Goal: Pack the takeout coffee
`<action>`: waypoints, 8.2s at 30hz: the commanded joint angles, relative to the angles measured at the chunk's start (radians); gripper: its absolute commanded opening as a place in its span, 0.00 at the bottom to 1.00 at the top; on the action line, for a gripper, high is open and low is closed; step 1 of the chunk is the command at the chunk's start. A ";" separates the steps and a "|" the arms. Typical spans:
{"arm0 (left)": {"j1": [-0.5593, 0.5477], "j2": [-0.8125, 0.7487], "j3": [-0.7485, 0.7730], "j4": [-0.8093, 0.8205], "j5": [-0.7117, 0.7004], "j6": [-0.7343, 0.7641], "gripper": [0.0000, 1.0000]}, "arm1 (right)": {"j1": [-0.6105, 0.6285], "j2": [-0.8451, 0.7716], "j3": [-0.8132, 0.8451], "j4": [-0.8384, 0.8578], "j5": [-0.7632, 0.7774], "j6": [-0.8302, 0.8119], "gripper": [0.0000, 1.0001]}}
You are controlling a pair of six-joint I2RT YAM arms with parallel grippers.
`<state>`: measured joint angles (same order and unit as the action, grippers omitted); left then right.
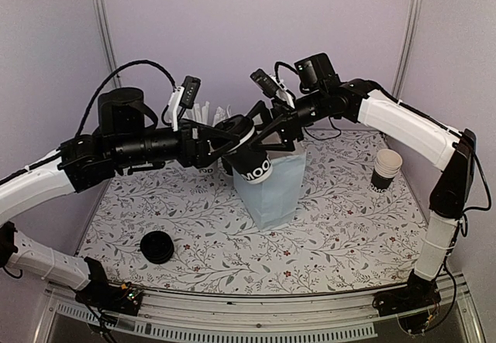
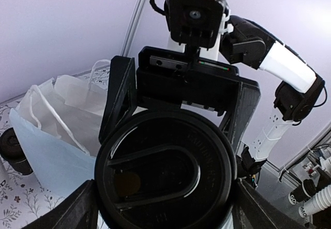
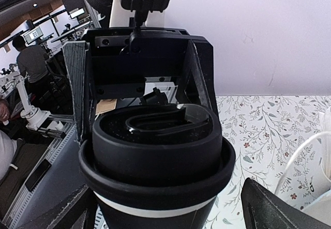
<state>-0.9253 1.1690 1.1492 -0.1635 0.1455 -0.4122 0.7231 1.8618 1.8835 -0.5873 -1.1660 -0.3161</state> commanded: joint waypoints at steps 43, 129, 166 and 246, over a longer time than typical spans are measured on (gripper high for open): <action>-0.385 0.371 -0.316 0.376 -0.282 0.201 0.60 | -0.205 -0.123 -0.139 -0.279 0.551 -0.024 0.99; 0.403 0.583 0.584 -0.677 0.483 0.564 0.45 | -0.169 -0.278 -0.205 -0.490 0.286 -0.507 0.83; 0.408 0.140 0.078 -0.394 0.169 0.205 0.00 | 0.310 -0.185 -0.459 -0.407 0.773 -0.632 0.99; -0.224 0.010 -0.113 -0.117 -0.457 -0.150 0.00 | 0.353 -0.253 -0.104 -0.474 1.072 -0.544 0.45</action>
<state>-1.0931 1.1526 1.0367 -0.3595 -0.1913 -0.5213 1.0554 1.6588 1.8362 -1.0782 -0.1535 -0.8532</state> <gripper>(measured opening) 0.010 0.684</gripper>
